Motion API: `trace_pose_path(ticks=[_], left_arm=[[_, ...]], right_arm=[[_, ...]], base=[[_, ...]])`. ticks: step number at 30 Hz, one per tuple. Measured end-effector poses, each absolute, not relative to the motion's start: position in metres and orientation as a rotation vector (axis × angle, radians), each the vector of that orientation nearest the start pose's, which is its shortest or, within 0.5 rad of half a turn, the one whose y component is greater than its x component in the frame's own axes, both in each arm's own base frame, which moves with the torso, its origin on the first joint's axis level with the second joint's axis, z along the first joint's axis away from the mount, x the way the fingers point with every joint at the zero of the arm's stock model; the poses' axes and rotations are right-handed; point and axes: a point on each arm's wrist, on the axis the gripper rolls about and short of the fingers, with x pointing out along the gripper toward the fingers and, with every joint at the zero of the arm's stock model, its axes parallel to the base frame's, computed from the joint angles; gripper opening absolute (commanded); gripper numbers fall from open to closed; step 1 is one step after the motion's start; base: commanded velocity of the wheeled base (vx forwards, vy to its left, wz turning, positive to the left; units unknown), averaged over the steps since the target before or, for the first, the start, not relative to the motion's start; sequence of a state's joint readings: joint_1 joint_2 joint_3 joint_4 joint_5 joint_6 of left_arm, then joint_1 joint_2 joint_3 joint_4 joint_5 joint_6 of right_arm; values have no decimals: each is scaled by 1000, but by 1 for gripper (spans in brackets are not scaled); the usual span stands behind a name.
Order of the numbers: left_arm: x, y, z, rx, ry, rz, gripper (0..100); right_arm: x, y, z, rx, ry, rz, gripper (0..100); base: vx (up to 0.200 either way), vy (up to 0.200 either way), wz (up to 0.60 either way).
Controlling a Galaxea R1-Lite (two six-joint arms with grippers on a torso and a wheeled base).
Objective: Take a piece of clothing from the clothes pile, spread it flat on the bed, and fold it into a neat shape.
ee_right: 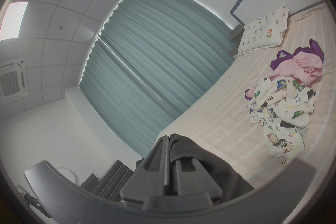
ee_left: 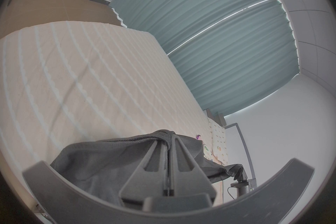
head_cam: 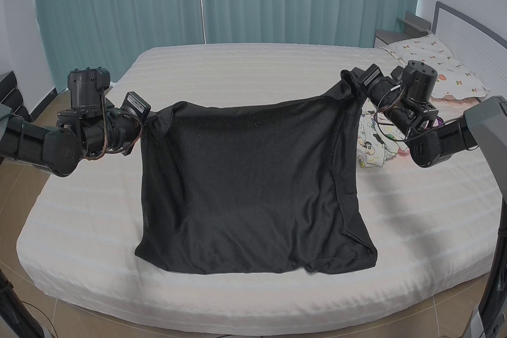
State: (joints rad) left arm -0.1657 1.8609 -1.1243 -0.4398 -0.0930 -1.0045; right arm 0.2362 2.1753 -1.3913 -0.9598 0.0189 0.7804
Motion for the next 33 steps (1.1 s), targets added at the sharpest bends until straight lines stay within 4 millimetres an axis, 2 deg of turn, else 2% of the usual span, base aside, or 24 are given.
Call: trace_pose_path(ticks=[4,5,13,22,27,33], left_arm=[[374,-64,178,-977,418,-67,0],[378,-64,174,-977,418,-64,100],[417,-57,141,-976,404,-1,100],[443,-48,113,-963,374,95,100],[444,-44,99,-962,397,127,100],[425,-40,89,-967,478,125,100]], right_arm=[[442,108,175,777,-32,296,0],[444,108,170,774,-23,293,100],[462,107,127,719,55,242,100],[496,70,81,655,146,-27,100],[501,60,55,631,236,-97,100],[493,56,45,621,289,-105,100]], base=[[0,0,0],[0,0,0],[0,0,0],[0,0,0],[0,0,0],[0,0,0]])
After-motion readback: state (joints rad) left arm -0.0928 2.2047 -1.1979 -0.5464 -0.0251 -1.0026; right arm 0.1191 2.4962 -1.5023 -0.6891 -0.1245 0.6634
